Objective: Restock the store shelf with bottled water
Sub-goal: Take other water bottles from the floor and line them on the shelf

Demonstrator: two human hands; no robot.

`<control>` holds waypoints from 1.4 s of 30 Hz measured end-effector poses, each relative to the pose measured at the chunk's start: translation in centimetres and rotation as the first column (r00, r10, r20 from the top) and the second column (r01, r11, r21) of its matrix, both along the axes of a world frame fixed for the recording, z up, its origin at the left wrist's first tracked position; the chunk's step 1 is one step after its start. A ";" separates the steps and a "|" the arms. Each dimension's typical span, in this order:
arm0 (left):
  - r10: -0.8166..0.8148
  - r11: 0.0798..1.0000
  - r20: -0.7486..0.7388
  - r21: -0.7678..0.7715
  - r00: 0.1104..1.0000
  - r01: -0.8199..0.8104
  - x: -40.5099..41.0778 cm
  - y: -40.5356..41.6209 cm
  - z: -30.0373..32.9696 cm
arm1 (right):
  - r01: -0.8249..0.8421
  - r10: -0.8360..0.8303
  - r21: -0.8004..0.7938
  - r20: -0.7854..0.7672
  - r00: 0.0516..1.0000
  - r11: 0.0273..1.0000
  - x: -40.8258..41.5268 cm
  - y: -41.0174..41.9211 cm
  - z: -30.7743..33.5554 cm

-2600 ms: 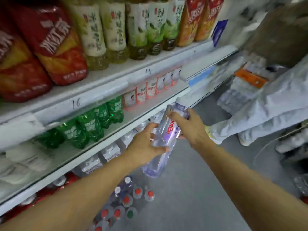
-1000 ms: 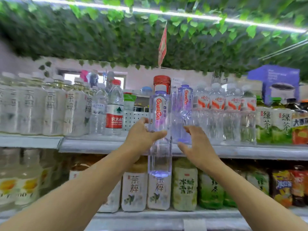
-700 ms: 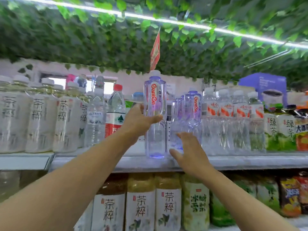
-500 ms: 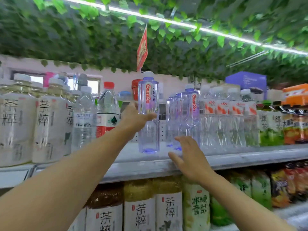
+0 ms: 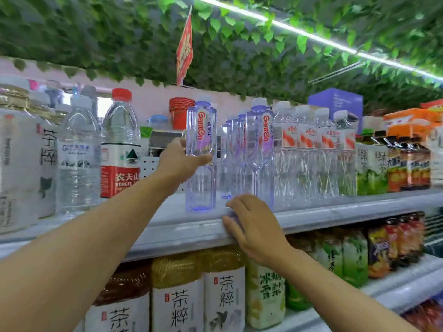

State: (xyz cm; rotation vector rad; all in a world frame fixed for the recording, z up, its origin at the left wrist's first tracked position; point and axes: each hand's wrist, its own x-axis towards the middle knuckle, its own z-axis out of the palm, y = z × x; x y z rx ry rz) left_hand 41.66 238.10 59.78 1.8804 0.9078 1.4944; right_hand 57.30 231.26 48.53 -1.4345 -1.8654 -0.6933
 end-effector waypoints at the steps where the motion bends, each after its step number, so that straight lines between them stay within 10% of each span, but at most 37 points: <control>1: 0.005 1.000 -0.008 -0.008 1.000 -0.005 -0.1 0.0 0.0 | -0.010 0.010 -0.003 0.012 1.000 1.000 0.2 0.1 0.2; 42: -0.089 0.938 -0.477 -0.336 0.874 -0.089 7.9 15.9 0.6 | -0.210 0.171 0.182 0.208 0.963 0.961 2.5 3.1 1.0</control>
